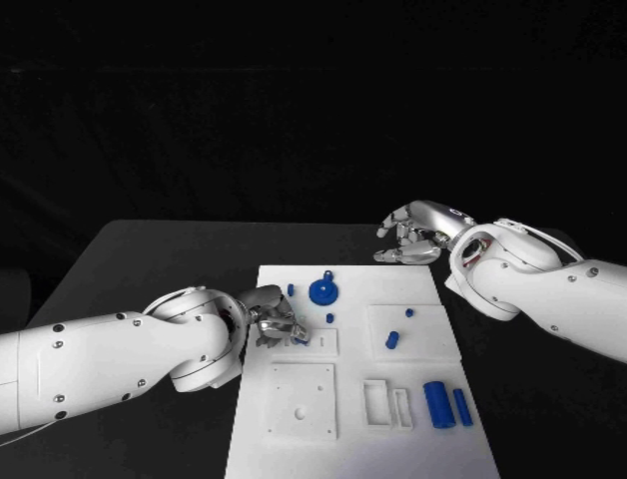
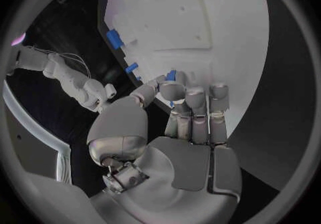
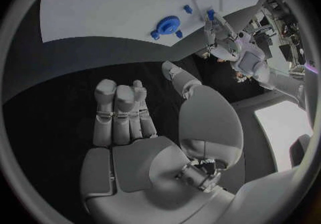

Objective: Assemble the parts on the task board

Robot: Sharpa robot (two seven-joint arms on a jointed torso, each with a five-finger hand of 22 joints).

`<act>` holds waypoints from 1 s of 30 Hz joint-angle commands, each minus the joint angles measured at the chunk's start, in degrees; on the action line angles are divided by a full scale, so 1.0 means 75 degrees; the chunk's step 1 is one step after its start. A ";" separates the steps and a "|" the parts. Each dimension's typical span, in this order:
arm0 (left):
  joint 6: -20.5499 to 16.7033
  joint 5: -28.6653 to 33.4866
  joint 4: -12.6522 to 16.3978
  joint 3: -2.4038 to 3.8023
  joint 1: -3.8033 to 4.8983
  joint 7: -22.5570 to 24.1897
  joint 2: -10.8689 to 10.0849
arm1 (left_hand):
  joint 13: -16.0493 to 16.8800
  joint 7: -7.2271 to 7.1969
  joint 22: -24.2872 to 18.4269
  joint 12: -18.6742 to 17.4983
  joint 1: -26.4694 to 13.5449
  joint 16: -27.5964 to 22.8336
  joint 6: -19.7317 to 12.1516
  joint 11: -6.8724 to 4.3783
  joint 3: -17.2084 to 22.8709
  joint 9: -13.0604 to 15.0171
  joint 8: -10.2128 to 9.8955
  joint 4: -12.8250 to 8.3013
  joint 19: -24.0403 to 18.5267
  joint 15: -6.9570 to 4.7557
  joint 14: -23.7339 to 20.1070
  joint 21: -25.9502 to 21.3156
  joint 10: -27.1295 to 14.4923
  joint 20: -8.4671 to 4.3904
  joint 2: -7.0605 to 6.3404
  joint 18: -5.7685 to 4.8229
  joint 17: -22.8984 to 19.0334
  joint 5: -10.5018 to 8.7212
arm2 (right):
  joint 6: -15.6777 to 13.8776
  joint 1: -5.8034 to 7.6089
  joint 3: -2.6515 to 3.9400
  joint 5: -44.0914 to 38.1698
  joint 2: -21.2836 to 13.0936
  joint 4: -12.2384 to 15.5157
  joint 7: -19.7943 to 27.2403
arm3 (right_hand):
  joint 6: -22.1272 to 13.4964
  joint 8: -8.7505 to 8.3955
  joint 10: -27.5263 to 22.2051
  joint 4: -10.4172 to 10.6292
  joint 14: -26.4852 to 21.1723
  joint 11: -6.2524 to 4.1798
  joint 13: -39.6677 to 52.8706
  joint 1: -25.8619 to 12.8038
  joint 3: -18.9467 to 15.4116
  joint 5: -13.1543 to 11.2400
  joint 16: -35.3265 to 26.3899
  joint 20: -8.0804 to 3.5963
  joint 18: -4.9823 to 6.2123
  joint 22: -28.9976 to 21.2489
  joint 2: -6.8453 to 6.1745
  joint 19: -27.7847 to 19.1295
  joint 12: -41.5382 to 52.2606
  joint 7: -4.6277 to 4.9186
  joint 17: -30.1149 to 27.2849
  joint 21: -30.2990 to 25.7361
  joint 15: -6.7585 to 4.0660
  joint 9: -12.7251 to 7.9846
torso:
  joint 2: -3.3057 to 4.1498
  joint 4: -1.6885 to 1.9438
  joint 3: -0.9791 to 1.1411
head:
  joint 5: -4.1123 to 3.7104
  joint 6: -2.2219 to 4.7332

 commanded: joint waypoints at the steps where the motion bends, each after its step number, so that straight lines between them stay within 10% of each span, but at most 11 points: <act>1: 0.0233 -0.0046 0.0008 0.0005 0.0000 -0.0049 0.0025 | 0.0016 -0.0857 0.0023 0.0047 -0.0043 0.0053 0.1029 -0.0358 -0.0006 0.0974 0.0043 0.0055 0.0048 -0.0520 0.0139 0.0063 -0.0343 -0.1160 0.0049 0.0105 -0.0018 -0.0012 | 0.0108 0.0006 0.0004 -0.0010 0.0010 0.0013 0.0031 | -0.0152 0.0025 0.0030 0.0046 0.0027 -0.0020 -0.0009 0.0063 0.0013 0.0027 -0.0035 -0.0027 0.0367 0.0014 -0.0013 0.0046 0.0051 0.0208 -0.0010 -0.0035 -0.0003 0.0011 | 0.0000 0.0003 0.0001 | 0.0000 -0.0010; 30: -0.0048 -0.0160 -0.0043 0.0007 -0.0050 -0.0035 0.0123 | 0.0023 -0.0867 0.0008 0.0129 -0.0038 0.0124 0.1031 -0.0368 0.0013 0.1011 0.0041 0.0076 0.0031 -0.0534 0.0124 0.0136 -0.0379 -0.1163 0.0099 0.0134 -0.0056 -0.0103 | 0.0141 0.0006 0.0004 -0.0009 0.0019 0.0018 0.0016 | -0.0140 0.0037 0.0030 0.0081 0.0028 -0.0025 -0.0029 0.0070 0.0008 0.0097 -0.0033 -0.0025 0.0367 0.0022 -0.0012 0.0052 0.0066 0.0203 -0.0014 -0.0041 -0.0008 0.0018 | 0.0001 -0.0003 -0.0010 | -0.0033 0.0001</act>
